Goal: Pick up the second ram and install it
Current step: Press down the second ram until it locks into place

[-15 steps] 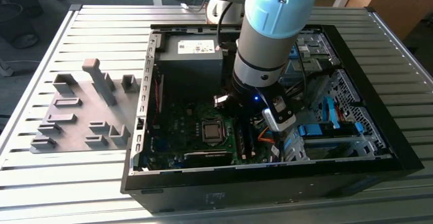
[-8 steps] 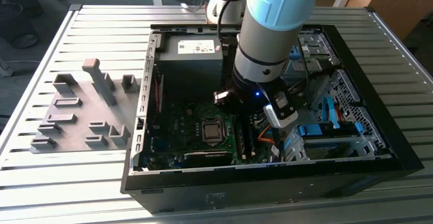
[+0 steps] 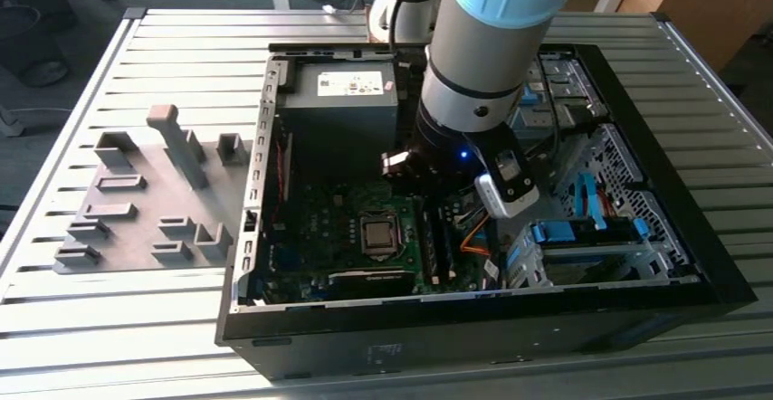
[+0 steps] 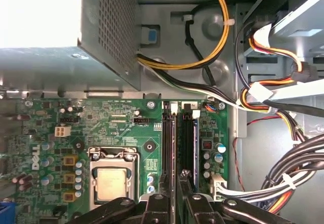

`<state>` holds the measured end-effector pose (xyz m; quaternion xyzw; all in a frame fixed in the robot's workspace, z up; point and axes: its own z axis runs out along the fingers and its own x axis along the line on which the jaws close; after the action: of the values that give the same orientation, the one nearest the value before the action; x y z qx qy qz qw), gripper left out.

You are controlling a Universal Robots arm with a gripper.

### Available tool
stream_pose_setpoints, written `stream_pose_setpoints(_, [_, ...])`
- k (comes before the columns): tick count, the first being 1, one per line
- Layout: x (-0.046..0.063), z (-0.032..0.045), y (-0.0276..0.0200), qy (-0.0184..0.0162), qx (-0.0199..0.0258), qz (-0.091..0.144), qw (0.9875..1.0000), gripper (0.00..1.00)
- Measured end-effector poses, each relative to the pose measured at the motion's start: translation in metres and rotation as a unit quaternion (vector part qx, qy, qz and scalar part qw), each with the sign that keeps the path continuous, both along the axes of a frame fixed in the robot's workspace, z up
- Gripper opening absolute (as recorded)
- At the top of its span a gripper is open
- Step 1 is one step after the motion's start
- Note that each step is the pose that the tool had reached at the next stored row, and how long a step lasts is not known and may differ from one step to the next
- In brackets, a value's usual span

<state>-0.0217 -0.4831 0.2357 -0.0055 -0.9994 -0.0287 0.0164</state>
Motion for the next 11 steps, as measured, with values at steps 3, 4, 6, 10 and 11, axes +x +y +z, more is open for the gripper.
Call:
stream_pose_setpoints(3, [0.0000,0.0019,0.0000,0.0003,0.0000,0.000,1.0000,0.22])
stream_pose_setpoints(4, [0.0000,0.0029,0.0000,0.0004,0.0001,0.000,1.0000,0.22])
stream_pose_setpoints(6, [0.0000,0.0051,0.0000,0.0008,0.0001,0.000,1.0000,0.22])
stream_pose_setpoints(10, [0.0000,0.0057,0.0000,0.0011,0.0001,0.000,1.0000,0.14])
stream_pose_setpoints(11, [0.0000,0.0057,0.0001,0.0011,0.0002,0.000,1.0000,0.14])
